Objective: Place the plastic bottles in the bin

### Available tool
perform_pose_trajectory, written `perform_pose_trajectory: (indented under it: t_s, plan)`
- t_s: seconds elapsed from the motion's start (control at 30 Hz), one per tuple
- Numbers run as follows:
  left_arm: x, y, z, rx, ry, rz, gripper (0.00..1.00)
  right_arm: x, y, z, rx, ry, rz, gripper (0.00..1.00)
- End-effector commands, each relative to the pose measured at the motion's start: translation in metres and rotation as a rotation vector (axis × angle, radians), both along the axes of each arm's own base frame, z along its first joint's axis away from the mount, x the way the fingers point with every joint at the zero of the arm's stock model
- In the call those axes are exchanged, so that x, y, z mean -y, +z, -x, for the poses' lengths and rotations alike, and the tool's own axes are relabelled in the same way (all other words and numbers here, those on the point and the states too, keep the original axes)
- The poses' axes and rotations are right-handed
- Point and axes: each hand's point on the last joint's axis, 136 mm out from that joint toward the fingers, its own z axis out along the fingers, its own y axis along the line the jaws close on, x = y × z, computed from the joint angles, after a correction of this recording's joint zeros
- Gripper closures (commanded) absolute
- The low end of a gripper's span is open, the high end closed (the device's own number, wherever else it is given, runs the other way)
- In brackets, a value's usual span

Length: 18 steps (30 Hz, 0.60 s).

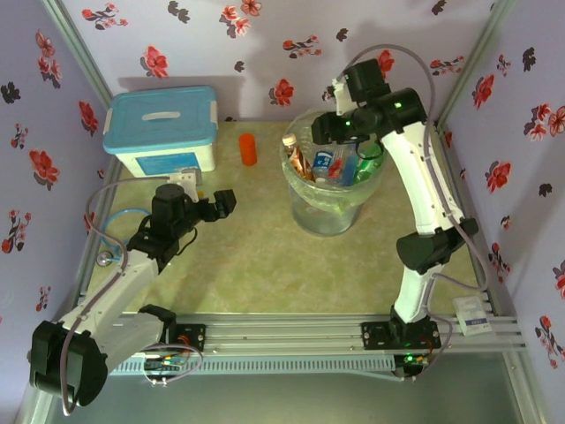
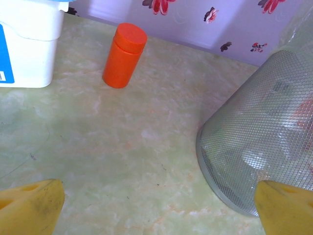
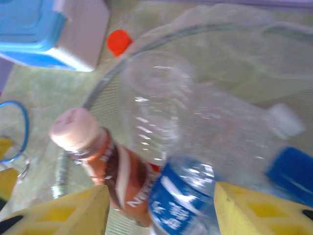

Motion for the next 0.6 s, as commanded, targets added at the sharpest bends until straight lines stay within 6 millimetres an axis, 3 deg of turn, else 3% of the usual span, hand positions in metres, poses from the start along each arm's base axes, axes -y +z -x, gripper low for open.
perform_pose_trajectory:
  t_s: [0.0, 0.1, 0.57]
  plan:
    - [0.0, 0.011, -0.005, 0.025, -0.007, -0.012, 0.0, 0.043, 0.024, 0.007, 0.083, -0.109, 0.064, 0.47]
    - [0.001, 0.008, -0.006, 0.021, -0.008, -0.009, 0.0, 0.056, 0.015, 0.01, 0.053, -0.137, 0.077, 0.55]
    - [0.001, 0.006, -0.006, 0.015, -0.005, -0.006, 0.0, 0.02, -0.081, 0.04, -0.204, -0.023, 0.115, 0.62]
